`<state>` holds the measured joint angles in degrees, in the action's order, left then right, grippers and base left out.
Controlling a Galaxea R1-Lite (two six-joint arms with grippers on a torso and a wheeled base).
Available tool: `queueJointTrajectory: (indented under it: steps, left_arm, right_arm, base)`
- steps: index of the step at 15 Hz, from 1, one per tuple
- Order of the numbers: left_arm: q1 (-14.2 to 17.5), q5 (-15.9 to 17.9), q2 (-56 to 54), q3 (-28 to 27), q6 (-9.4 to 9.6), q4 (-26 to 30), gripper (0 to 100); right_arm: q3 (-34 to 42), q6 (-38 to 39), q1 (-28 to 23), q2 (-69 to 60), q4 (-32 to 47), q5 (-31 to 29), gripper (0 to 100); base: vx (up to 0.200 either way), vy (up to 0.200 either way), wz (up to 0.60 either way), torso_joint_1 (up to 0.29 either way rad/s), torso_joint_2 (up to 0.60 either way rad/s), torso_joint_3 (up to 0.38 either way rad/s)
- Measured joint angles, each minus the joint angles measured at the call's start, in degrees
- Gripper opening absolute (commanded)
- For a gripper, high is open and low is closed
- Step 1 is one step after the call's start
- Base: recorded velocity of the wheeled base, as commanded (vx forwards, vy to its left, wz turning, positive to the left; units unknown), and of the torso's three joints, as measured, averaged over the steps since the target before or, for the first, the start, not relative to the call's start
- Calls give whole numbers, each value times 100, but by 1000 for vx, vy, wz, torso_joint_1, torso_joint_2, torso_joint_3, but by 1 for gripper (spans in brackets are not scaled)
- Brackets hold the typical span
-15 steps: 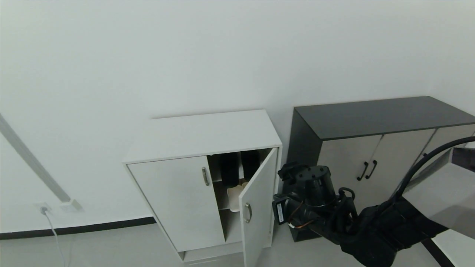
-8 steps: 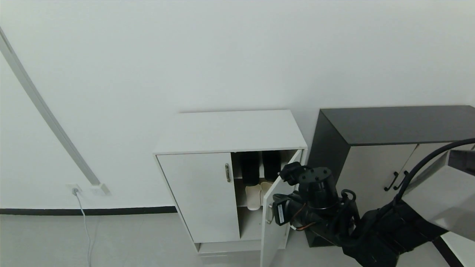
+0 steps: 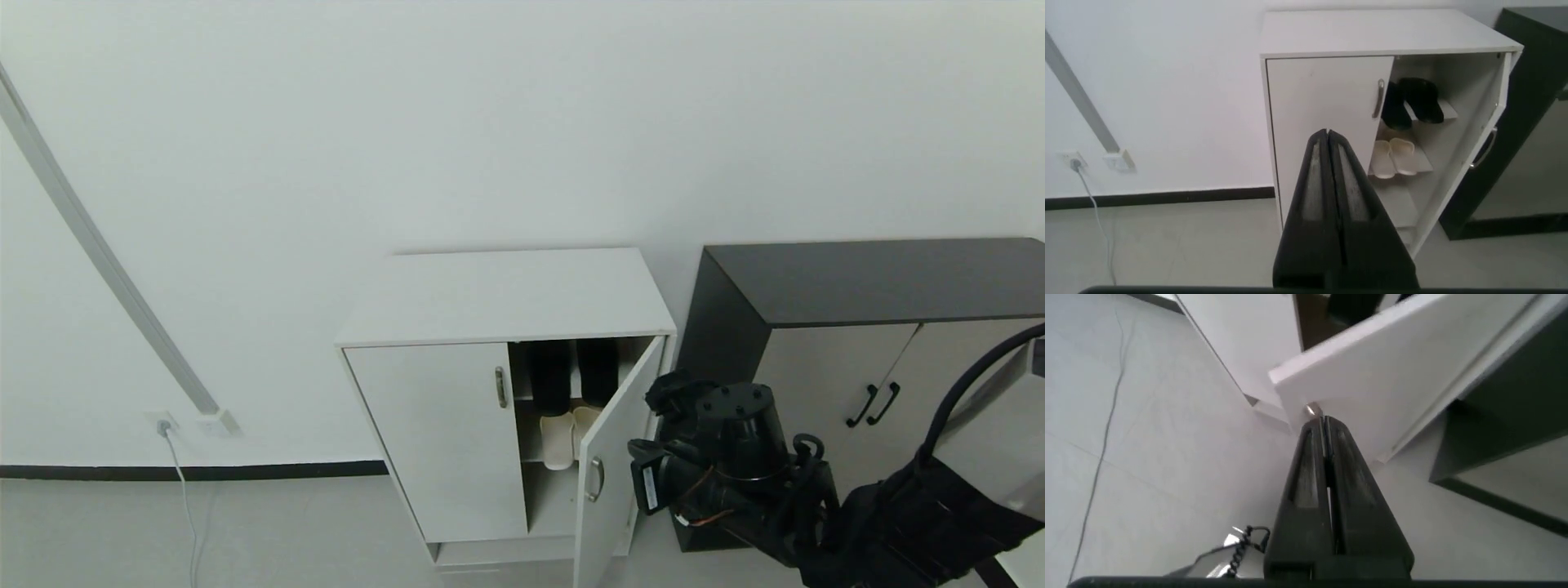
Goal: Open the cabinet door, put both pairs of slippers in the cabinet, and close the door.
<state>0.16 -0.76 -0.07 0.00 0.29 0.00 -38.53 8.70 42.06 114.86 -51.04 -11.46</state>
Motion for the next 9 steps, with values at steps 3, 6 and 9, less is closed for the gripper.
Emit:
queueJointTrajectory:
  steps: [3, 6, 9]
  left_arm:
    - [0, 0, 0, 0, -7, 0, 0]
    - [-2, -4, 0, 0, -11, 2, 0]
    - [-2, -9, 0, 0, -11, 0, 0]
  right_arm:
    - [375, 11, -20, -94, -20, -4, 0]
    - [485, 27, -16, -34, -24, 13, 0]
    - [397, 38, -11, 193, -107, 20, 0]
  base:
    - [133, 0, 0, 8, 2, 2]
    - [0, 0, 0, 0, 0, 0]
    - [0, 0, 0, 0, 0, 0]
